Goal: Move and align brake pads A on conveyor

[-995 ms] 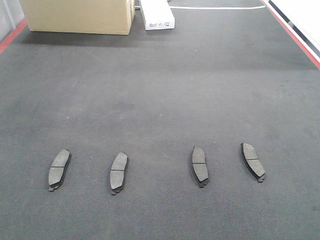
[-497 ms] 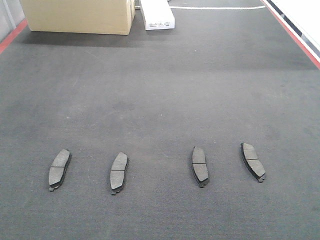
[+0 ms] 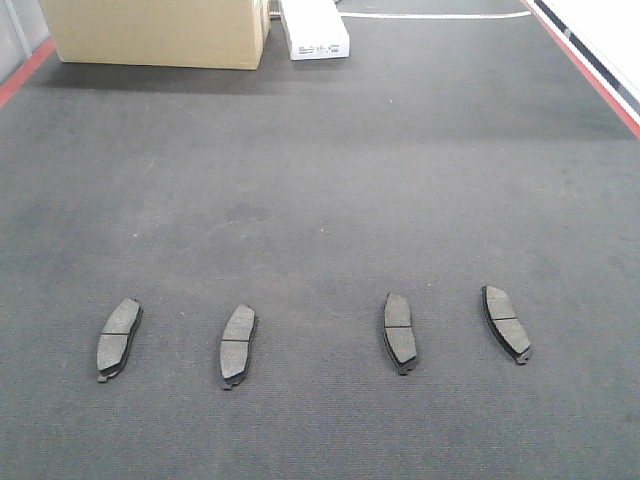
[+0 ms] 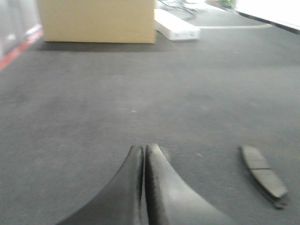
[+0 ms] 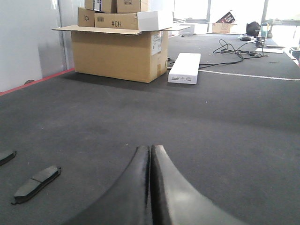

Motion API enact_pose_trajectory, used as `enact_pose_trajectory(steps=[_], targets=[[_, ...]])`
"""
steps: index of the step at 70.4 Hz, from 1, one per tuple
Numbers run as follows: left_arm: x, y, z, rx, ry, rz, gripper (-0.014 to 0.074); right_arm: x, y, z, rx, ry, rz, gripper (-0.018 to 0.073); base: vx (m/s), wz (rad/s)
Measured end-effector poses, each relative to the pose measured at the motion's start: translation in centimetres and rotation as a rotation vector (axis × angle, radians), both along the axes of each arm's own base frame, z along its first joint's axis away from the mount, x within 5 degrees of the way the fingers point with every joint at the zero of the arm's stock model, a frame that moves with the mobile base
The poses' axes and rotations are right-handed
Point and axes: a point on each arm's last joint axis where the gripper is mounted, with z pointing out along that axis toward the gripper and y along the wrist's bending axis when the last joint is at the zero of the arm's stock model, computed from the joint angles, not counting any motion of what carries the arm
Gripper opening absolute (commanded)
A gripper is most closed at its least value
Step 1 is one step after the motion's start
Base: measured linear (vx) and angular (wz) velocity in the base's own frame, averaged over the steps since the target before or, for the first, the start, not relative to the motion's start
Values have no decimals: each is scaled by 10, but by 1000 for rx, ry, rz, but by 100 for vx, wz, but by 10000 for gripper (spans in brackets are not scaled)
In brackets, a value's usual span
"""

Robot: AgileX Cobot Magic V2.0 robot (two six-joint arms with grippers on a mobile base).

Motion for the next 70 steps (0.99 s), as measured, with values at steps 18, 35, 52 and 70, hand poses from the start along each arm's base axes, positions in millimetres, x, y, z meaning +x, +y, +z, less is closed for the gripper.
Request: enact_pose_trajectory(steps=[18,35,52,70], targets=[[-13,10,-1,-41,-144,165,-6,0,0,0,0,0,0,-10,0,0],[-14,10,-1,-6,-142,158,-6,0,0,0,0,1,0,-10,0,0],[-14,9,-1,-12,-142,138,-6,0,0,0,0,1,0,-10,0,0],[-14,9,-1,-14,-142,138,-6,0,0,0,0,1,0,-10,0,0]])
